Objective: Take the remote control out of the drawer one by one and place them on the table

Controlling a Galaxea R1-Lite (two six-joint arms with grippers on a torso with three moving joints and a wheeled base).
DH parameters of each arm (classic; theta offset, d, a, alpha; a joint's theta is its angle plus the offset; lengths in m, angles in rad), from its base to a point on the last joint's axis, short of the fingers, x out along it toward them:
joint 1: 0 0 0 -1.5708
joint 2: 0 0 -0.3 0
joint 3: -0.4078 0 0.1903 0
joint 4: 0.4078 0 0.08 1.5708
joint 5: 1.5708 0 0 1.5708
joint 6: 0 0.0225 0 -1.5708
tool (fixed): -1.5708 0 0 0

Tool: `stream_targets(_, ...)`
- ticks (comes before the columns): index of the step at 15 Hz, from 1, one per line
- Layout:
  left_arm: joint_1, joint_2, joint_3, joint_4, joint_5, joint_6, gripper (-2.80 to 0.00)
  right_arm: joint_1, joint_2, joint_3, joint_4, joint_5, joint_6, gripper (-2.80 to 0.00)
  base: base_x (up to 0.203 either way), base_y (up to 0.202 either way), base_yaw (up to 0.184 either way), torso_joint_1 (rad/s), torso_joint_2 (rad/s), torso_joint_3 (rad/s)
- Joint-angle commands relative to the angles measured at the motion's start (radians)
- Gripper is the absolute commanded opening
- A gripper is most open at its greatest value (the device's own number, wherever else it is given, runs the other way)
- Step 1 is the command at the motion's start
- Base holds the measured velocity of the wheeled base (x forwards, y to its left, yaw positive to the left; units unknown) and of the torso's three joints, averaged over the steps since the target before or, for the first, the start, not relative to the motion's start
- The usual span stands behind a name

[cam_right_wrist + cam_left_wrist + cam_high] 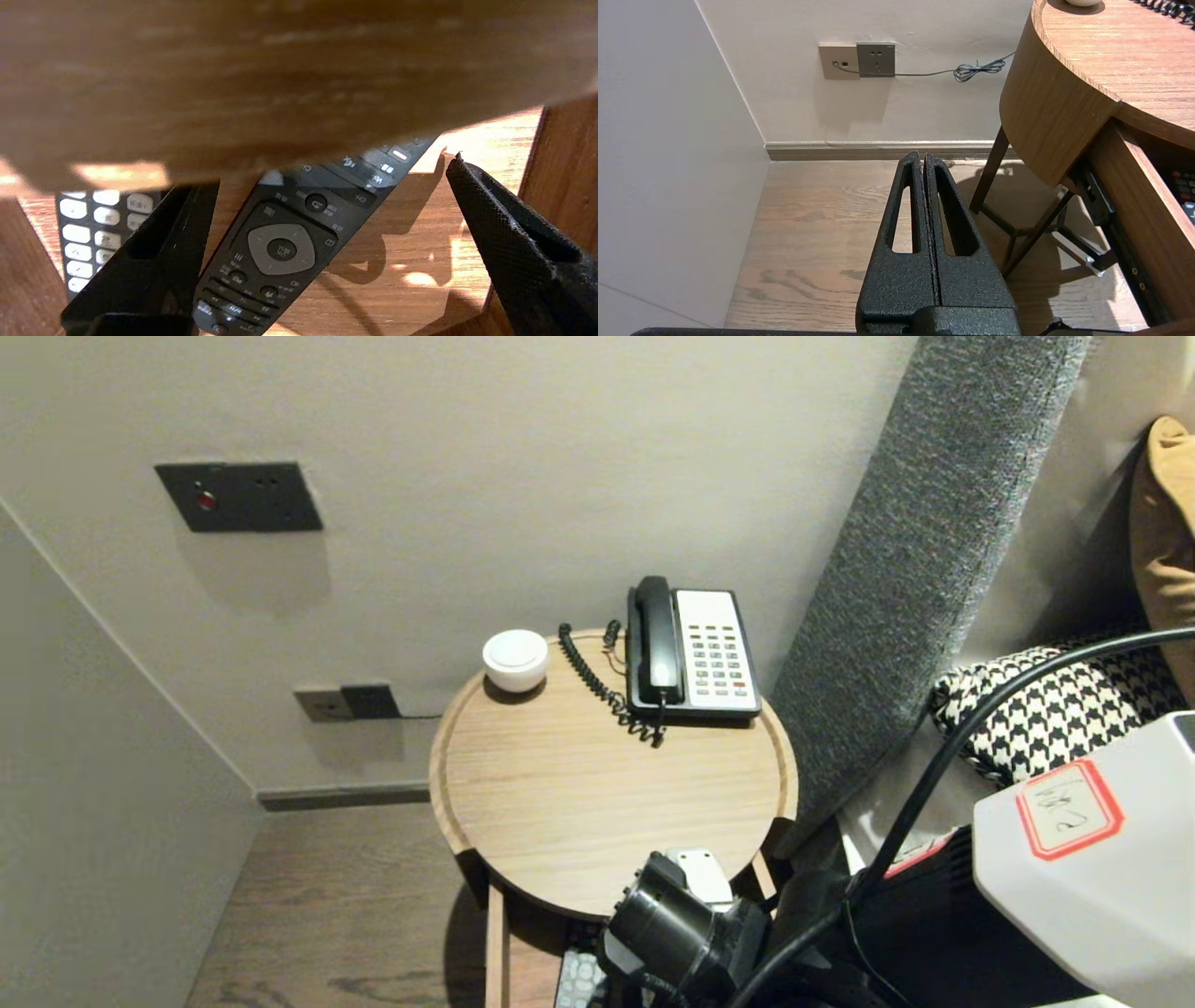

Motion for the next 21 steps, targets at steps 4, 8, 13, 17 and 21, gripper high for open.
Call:
stream_targets(4,0.0,-0.002,0.0,0.0,0.001,-0.001,-2.8,0.0,0.005,-0.009,0.005,-0.003,0.001,0.0,0.0,0.0,0.0,0.0,0.0,0.0)
stream_targets(8,0.0,-0.001,0.0,0.0,0.001,-0.001,-2.8,-0.01,0.003,-0.007,0.01,-0.004,-0.007,0.0,0.0,0.0,0.0,0.0,0.0,0.0)
stream_targets(13,0.0,-0.002,0.0,0.0,0.001,0.0,-2.8,-0.011,0.021,-0.009,0.017,-0.037,-0.018,0.0,0.0,0.0,0.0,0.0,0.0,0.0)
stream_targets(17,0.0,-0.002,0.0,0.0,0.001,0.0,-2.8,-0.011,0.037,-0.01,0.024,-0.037,-0.018,0.0,0.0,0.0,0.0,0.0,0.0,0.0)
stream_targets(21,0.0,0.0,0.0,0.0,0.001,0.0,-2.8,-0.006,0.035,-0.031,0.051,-0.055,-0.02,0.0,0.0,0.0,0.0,0.0,0.0,0.0)
